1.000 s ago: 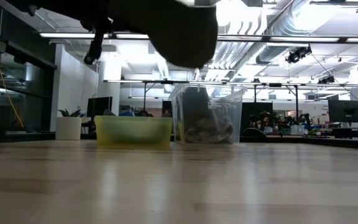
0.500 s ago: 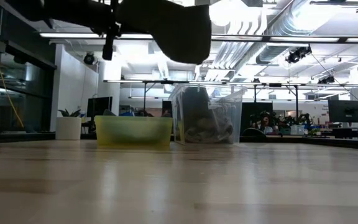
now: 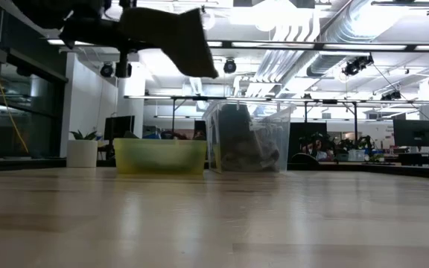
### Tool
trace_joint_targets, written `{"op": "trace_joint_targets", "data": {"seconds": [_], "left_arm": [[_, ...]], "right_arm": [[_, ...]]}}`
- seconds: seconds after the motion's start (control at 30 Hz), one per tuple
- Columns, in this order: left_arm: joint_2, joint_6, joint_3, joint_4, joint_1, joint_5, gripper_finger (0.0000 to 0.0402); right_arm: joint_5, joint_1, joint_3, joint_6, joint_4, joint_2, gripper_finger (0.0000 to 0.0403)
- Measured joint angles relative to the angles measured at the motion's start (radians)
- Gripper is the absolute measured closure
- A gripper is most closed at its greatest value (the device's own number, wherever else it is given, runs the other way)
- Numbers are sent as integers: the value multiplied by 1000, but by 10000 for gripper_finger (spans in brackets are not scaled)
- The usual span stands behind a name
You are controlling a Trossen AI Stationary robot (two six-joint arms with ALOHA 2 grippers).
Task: Pick & Place hat
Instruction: Put the blue cap into the yellow bin
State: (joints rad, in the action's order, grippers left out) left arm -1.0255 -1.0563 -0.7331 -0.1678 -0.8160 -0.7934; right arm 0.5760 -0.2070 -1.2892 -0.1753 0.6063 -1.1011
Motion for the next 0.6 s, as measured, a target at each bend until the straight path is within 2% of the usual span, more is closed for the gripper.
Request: {"op": "trace_joint_targets", "data": {"seconds": [0.2, 0.33, 0.4, 0.5, 0.6], "left_arm": [[-118, 89, -125, 44, -247, -417, 401], [-257, 117, -233, 44, -351, -625, 401], [-335, 138, -296, 43, -371, -663, 402], [-446, 147, -375, 46, -387, -664, 402], [-517, 191, -437, 41, -386, -701, 402]], "right_arm": [[-57, 0, 14, -5, 20, -5, 249], [-50, 0, 22, 3, 22, -6, 249], [-22, 0, 22, 3, 23, -6, 249], [23, 0, 22, 3, 22, -6, 249], [57, 0, 23, 23, 25, -6, 249]]}}
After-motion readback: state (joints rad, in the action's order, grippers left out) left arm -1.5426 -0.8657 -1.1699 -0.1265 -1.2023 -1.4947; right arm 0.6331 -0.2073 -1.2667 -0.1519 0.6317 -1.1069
